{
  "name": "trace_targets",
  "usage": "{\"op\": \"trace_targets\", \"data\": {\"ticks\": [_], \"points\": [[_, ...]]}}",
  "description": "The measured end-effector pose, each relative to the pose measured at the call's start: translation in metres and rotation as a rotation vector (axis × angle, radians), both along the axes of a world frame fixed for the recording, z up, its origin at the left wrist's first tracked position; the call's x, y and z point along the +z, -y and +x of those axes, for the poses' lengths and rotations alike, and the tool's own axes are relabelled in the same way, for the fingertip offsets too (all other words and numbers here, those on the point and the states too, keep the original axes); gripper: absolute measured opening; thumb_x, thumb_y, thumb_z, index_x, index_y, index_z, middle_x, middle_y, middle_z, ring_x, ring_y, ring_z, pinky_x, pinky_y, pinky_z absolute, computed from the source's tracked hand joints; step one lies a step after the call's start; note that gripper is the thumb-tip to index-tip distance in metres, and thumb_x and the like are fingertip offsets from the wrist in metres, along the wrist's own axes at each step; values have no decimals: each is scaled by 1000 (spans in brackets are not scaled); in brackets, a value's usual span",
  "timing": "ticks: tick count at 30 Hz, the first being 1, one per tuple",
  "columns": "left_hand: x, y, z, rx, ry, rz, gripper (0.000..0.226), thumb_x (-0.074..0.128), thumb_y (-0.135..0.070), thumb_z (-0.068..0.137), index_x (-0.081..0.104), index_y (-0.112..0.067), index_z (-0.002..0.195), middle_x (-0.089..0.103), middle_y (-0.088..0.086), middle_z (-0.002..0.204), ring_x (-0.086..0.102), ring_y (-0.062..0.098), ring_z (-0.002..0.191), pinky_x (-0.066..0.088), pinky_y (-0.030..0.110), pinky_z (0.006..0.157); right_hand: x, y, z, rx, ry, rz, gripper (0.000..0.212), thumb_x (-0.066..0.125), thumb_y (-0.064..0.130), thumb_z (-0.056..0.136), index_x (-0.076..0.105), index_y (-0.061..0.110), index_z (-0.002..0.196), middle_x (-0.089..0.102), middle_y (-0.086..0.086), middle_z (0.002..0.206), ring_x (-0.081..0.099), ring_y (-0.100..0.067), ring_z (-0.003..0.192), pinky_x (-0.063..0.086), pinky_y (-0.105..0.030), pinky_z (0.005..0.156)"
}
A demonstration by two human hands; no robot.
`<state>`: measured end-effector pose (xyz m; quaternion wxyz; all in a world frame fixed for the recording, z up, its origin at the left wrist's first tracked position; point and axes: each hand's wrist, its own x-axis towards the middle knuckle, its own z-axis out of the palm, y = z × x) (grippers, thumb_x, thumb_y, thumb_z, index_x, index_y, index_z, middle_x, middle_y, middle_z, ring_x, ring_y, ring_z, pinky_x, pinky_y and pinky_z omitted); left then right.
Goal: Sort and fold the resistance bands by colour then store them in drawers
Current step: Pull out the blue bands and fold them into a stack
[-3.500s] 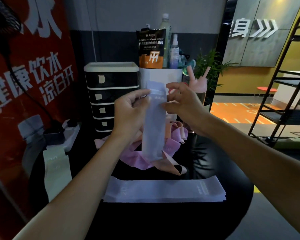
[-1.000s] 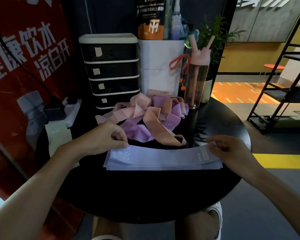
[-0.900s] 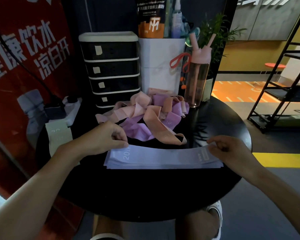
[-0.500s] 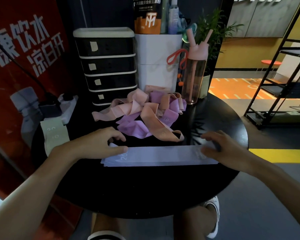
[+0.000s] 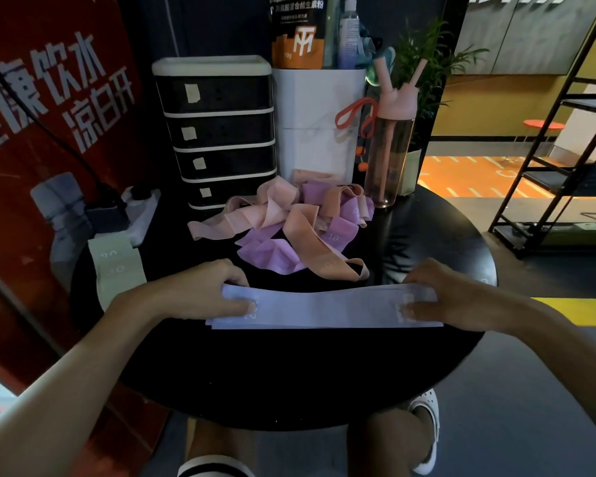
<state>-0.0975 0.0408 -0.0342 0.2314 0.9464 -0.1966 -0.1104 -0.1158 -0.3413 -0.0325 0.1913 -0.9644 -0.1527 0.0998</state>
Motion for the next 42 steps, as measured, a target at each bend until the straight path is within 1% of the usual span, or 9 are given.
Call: {"op": "trace_targets", "data": {"ticks": [5,10,14,19,23,28,33,38,42], "points": [[-13,-2,-25,69,115,-337,13,80,-19,82,70,-24,88,71,-9,87,67,6,78,51,20,70,-16,-3,-26,-81,201,255,19,74,25,85,59,33,91,64,10,92,58,-3,84,42,-12,70],[-33,6,-37,182,315,-531,21,83,-8,78,72,-20,93,69,-10,93,66,5,86,47,13,75,-38,-10,-32,-111,444,396,30,78,11,80,59,31,92,59,13,95,54,4,93,38,-6,77],[-51,8,-43,254,386,-565,40,84,-17,77,67,-21,113,62,-10,105,60,2,100,44,11,84,-55,-12,-33,-155,505,483,35,77,11,80,59,18,110,54,5,104,51,-3,97,34,-1,84],[-55,12,-46,284,348,-488,73,88,-20,72,44,-29,130,47,-14,116,49,-15,103,35,-1,82,-60,-12,-34,-209,509,557,38,77,18,83,54,24,113,48,-3,116,45,-1,102,30,4,83],[-56,11,-47,335,306,-548,76,88,-18,71,38,-28,127,45,-14,118,49,-8,105,36,-2,81,-60,-12,-35,-244,407,622,51,76,15,83,47,27,123,51,3,119,47,-1,103,34,3,81],[-54,12,-43,327,275,-632,82,89,-28,67,37,-32,129,51,-9,119,54,-3,105,42,4,81,-60,-7,-35,-267,368,750,41,74,14,82,55,20,118,62,3,108,60,-9,99,46,-9,80],[-54,17,-43,345,267,-658,75,90,-20,70,43,-31,127,51,-10,114,56,0,98,44,7,78,-57,-12,-37,-229,375,669,39,72,0,83,52,15,112,59,3,100,56,11,84,43,-2,70],[-54,12,-43,313,313,-581,35,80,-11,82,66,-19,113,60,-3,113,62,2,95,46,8,79,-59,-11,-35,-240,412,619,39,72,3,84,47,15,113,56,-1,102,55,-6,91,42,-2,71],[-52,15,-46,297,294,-577,26,78,-12,84,66,-18,106,64,-4,104,63,-1,85,47,9,72,-59,-12,-34,-253,377,585,48,71,15,87,39,18,122,50,9,105,52,-6,94,43,-6,73]]}}
